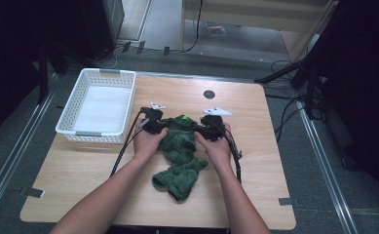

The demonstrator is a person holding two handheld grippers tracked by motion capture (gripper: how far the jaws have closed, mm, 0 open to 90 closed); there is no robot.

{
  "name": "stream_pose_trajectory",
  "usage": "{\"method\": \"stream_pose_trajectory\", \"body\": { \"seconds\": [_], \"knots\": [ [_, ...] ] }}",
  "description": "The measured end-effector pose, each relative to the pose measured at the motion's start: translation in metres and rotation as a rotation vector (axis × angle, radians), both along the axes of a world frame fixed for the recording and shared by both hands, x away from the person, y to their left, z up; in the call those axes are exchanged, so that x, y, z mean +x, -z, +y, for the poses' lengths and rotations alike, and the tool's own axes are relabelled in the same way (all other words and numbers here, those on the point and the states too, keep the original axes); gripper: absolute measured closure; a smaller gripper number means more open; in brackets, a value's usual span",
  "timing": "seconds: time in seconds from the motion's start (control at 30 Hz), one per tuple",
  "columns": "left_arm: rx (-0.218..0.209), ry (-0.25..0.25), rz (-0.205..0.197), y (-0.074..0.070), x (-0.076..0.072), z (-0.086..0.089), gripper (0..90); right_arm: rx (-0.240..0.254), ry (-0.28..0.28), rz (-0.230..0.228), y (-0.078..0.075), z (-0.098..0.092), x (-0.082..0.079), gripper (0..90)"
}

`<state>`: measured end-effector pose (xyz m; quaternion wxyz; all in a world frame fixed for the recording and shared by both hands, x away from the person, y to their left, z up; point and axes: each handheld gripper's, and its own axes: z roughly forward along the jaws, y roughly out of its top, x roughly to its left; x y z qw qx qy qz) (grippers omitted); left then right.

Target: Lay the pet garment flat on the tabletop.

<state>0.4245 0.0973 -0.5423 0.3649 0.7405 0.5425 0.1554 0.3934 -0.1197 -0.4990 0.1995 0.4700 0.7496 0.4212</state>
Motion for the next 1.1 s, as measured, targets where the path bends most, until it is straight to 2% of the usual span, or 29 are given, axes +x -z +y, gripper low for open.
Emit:
{"method": "stream_pose_trajectory", "body": {
  "seconds": [0.03, 0.13, 0.2, 0.27, 0.3, 0.33, 0.37, 0.4, 0.43, 0.47, 0.53, 0.57, 0.63, 0.73, 0.87, 0.97, 1.03, 1.1],
  "knots": [
    [-0.001, 0.001, 0.001, 0.0, 0.0, 0.0, 84.0, -0.008, -0.001, -0.027, -0.003, -0.001, -0.013, 55.2],
    [0.001, 0.002, 0.006, -0.001, -0.001, 0.001, 82.3, -0.015, -0.01, -0.06, -0.006, -0.002, -0.047, 52.7],
    [0.002, -0.002, -0.003, -0.001, -0.002, 0.001, 81.4, 0.003, -0.015, -0.101, -0.005, 0.0, -0.076, 52.3],
    [-0.002, -0.007, -0.006, -0.002, -0.002, 0.001, 81.2, 0.001, -0.058, -0.127, 0.0, 0.005, -0.102, 55.3],
    [-0.001, -0.011, -0.006, -0.002, -0.002, 0.0, 81.2, -0.01, -0.113, -0.113, 0.004, 0.01, -0.11, 59.8],
    [-0.003, -0.016, -0.006, -0.001, -0.002, -0.001, 81.2, -0.041, -0.23, -0.048, 0.01, 0.02, -0.114, 56.3],
    [0.001, -0.015, -0.004, -0.001, -0.002, -0.001, 81.1, -0.085, -0.307, 0.0, 0.016, 0.029, -0.114, 55.2],
    [-0.002, -0.017, -0.002, -0.001, -0.002, -0.003, 81.2, -0.124, -0.316, 0.005, 0.021, 0.034, -0.115, 54.3],
    [-0.002, -0.015, -0.001, -0.002, -0.003, -0.003, 81.6, -0.159, -0.303, 0.009, 0.028, 0.041, -0.116, 49.3],
    [0.002, -0.016, -0.004, -0.002, -0.003, -0.004, 81.9, -0.158, -0.292, 0.024, 0.032, 0.043, -0.114, 47.3],
    [0.005, -0.014, -0.011, -0.003, -0.004, -0.005, 83.0, -0.131, -0.269, 0.058, 0.04, 0.045, -0.108, 49.0],
    [0.006, -0.012, -0.012, -0.004, -0.004, -0.004, 84.0, -0.123, -0.26, 0.062, 0.041, 0.045, -0.106, 53.0],
    [-0.002, -0.021, -0.015, -0.004, -0.004, -0.003, 86.4, -0.142, -0.258, 0.057, 0.041, 0.045, -0.105, 63.6],
    [0.0, -0.026, -0.008, -0.004, -0.002, -0.002, 88.1, -0.171, -0.271, 0.047, 0.04, 0.043, -0.107, 88.6],
    [0.01, -0.037, -0.002, -0.002, -0.001, 0.0, 88.8, -0.138, -0.378, 0.105, 0.035, 0.037, -0.111, 90.0],
    [0.017, -0.047, -0.009, -0.003, -0.001, 0.001, 89.0, -0.15, -0.496, 0.111, 0.027, 0.034, -0.124, 90.0],
    [0.002, -0.057, -0.011, -0.004, 0.0, 0.001, 89.0, -0.136, -0.555, 0.123, 0.023, 0.032, -0.13, 90.0],
    [-0.005, -0.053, -0.004, -0.003, 0.0, 0.002, 88.8, -0.15, -0.577, 0.113, 0.021, 0.031, -0.136, 90.0]
  ]
}}
